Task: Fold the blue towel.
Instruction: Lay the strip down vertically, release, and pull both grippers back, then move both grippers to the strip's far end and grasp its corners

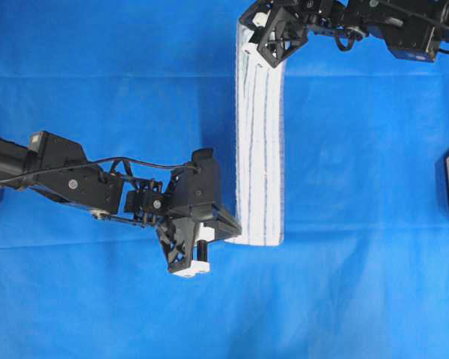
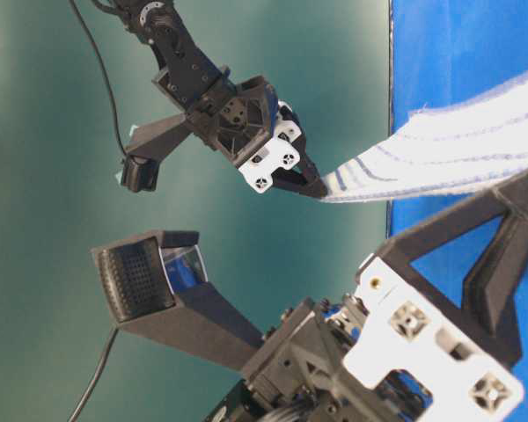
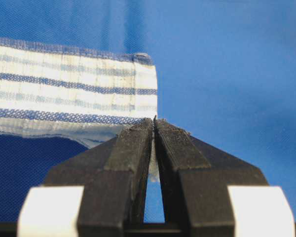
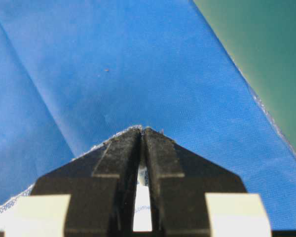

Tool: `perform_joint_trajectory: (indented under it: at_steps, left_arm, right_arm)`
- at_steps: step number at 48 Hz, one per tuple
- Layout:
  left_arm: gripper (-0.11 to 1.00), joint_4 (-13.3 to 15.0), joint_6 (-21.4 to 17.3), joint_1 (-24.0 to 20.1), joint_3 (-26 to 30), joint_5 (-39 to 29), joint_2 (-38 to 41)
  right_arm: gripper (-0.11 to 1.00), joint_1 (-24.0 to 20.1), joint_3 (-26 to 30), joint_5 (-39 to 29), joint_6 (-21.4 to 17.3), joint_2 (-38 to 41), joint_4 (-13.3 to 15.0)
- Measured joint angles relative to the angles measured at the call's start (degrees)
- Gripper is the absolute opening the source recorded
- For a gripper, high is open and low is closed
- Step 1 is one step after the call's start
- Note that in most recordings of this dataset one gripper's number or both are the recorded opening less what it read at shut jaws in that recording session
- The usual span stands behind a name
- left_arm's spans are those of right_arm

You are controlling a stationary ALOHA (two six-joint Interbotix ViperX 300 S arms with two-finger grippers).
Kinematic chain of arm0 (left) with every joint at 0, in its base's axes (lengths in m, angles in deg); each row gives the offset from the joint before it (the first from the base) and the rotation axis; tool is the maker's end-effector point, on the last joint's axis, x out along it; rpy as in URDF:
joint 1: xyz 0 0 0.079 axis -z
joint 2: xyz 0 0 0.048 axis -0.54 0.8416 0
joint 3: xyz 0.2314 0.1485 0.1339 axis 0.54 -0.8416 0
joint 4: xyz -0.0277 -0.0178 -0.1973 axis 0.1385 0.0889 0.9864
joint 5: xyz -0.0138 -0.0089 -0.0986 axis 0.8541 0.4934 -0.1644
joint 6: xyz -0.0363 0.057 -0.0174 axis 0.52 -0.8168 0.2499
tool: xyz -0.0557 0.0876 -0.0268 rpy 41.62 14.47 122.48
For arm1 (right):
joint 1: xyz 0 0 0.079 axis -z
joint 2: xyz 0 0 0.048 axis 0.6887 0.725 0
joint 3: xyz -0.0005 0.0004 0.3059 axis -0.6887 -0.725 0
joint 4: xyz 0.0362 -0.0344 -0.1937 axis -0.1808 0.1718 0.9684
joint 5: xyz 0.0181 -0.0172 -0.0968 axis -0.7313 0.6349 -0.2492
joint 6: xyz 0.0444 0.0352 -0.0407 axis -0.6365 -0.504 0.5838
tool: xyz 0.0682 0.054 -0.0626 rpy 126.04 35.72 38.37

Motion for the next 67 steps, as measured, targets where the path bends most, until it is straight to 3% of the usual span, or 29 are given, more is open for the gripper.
perform_joint_trajectory:
  at_steps: [7,12,17,20,23,34,43,53,67]
  left_arm:
    - [0.08,-0.09,0.00,0.00,0.00,0.00,0.00]
    - [0.36,0.00,-0.09,0.09,0.00,0.00,0.00]
    - [0.68,0.00,-0.53,0.09,0.00,-0.18,-0.09]
    - [0.81,-0.09,-0.53,0.00,-0.35,-0.79,-0.44]
    - [0.78,-0.09,-0.62,-0.18,-1.05,-1.85,-1.58]
    - [0.72,-0.26,-1.32,-2.72,-4.92,-4.39,-9.40]
    - [0.72,-0.35,-4.22,-7.73,-10.37,-2.02,-17.93]
    - [0.72,-0.35,-8.17,-11.69,-18.63,6.06,-26.28]
    - [0.72,-0.26,-8.26,-13.54,-28.83,10.72,-39.11]
  right_arm:
    - [0.05,-0.26,0.00,0.00,0.00,-0.09,0.00]
    - [0.09,-0.35,0.00,0.00,0.00,-0.09,0.44]
    - [0.38,-0.44,0.00,0.18,0.18,0.00,1.93]
    - [0.54,-0.53,0.00,0.35,0.53,-0.26,2.64]
    - [0.57,-0.53,0.00,0.44,0.62,-1.05,3.08]
    - [0.49,-0.88,-3.96,1.85,0.79,-8.96,3.43]
    - [0.49,-2.81,-12.22,8.35,-0.09,-17.58,3.52]
    - [0.49,-10.02,-21.88,15.38,-0.35,-28.74,2.99]
    - [0.49,-17.84,-30.06,16.00,-0.44,-39.81,0.26]
